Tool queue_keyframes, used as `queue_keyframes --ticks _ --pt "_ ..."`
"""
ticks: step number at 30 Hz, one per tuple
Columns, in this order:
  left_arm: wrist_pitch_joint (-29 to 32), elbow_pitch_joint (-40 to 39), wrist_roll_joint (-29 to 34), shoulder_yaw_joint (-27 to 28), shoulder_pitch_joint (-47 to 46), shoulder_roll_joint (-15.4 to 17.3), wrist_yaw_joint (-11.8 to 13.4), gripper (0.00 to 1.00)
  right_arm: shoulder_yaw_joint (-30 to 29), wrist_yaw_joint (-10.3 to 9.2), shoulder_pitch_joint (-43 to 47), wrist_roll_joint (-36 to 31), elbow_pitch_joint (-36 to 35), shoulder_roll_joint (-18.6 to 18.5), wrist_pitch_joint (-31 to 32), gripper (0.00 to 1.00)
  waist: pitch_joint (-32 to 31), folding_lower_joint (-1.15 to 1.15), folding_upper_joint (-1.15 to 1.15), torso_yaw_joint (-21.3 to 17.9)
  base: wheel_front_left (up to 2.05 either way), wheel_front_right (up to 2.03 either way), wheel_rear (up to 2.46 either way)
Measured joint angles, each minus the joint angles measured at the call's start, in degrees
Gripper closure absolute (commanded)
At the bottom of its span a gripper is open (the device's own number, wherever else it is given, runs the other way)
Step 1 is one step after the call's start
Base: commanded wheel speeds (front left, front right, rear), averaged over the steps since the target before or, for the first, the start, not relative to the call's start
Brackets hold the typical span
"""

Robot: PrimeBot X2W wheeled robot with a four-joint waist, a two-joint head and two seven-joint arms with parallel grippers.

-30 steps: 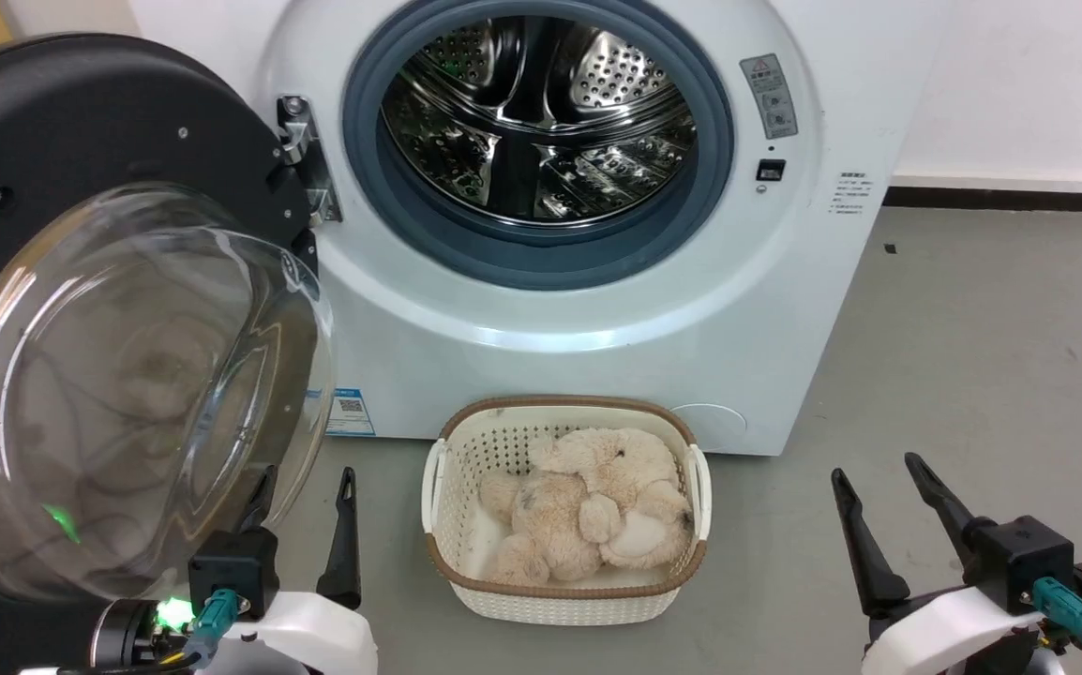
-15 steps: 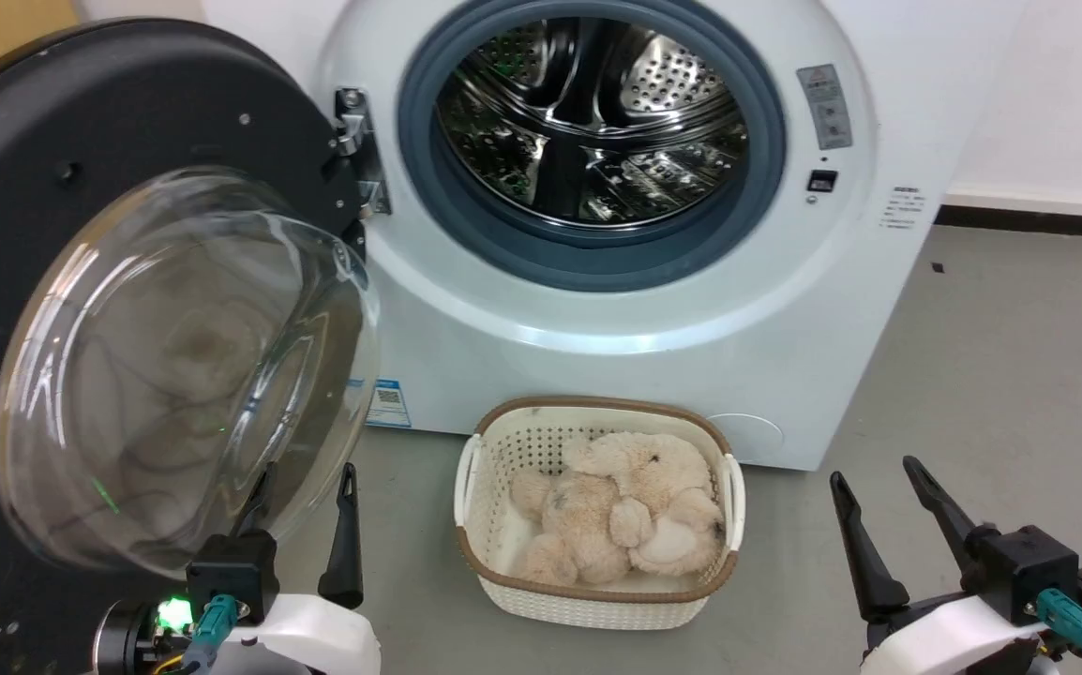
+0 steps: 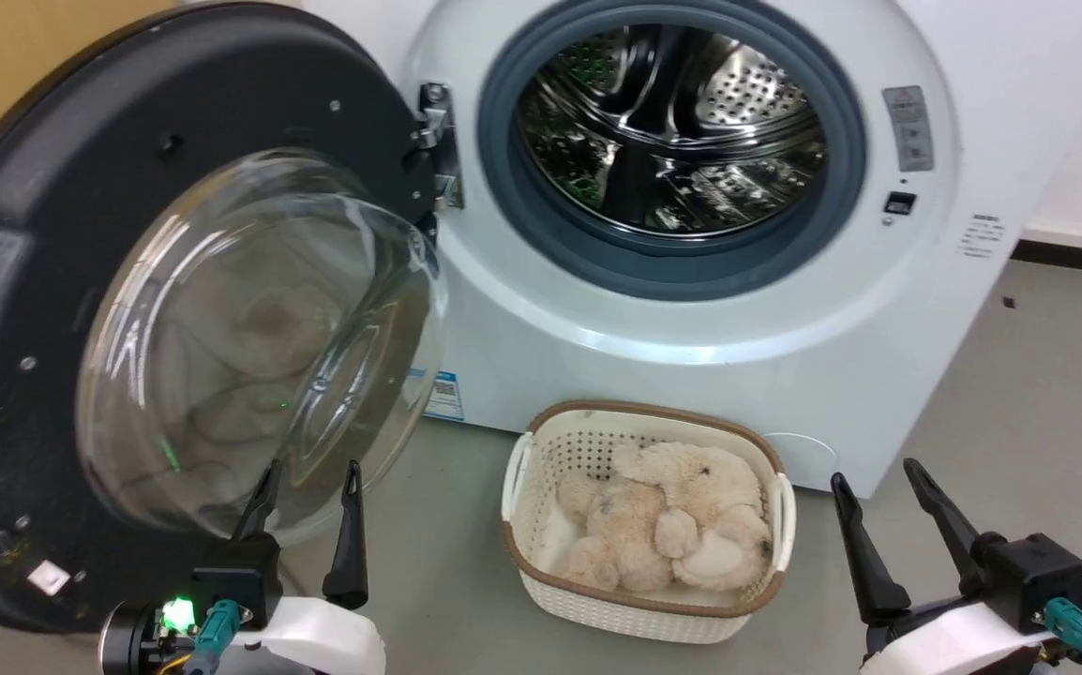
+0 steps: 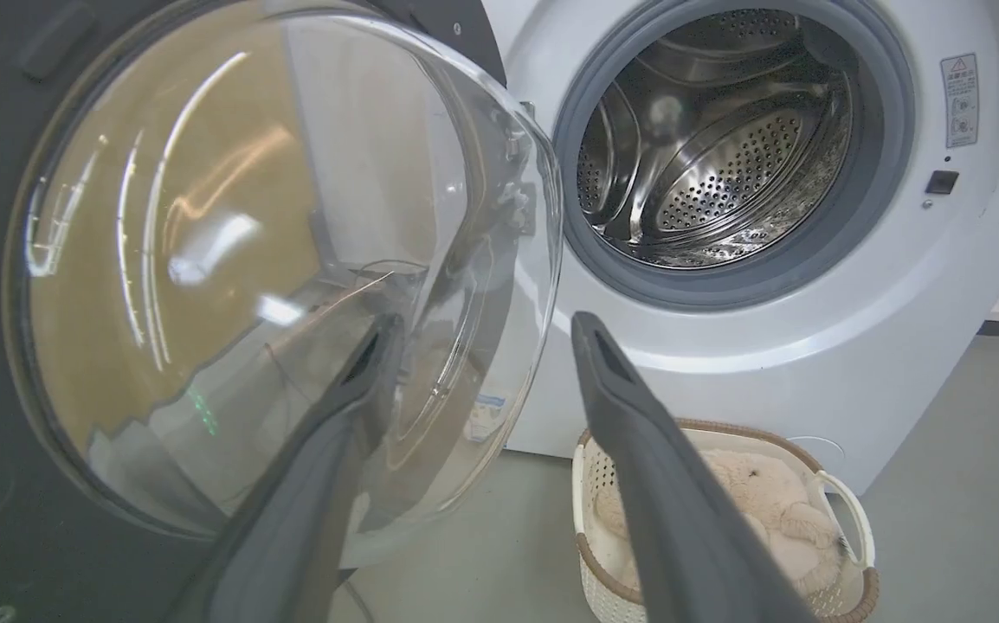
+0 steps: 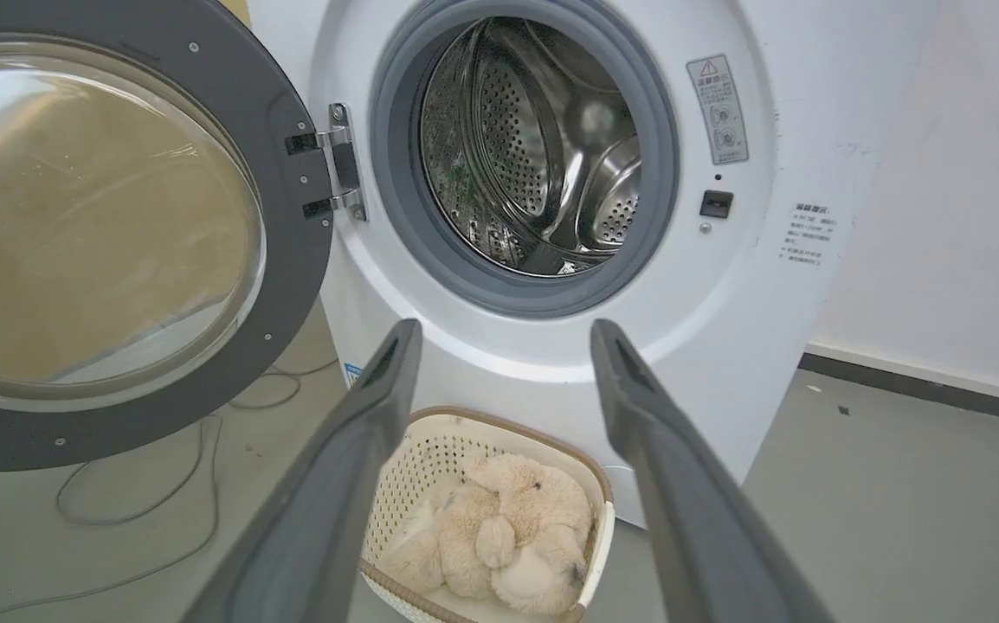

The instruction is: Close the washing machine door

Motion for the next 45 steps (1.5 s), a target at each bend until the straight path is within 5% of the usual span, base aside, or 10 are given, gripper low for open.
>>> queue_keyframes --ticks 45 --pt "-5.30 -5.16 -2.93 0.86 3.80 0.00 6.03 0.00 7.46 0.00 -3.21 6.47 4.24 -3.28 -5.26 0.00 1.59 0.00 0.00 12.11 -0.01 -0.01 -0.01"
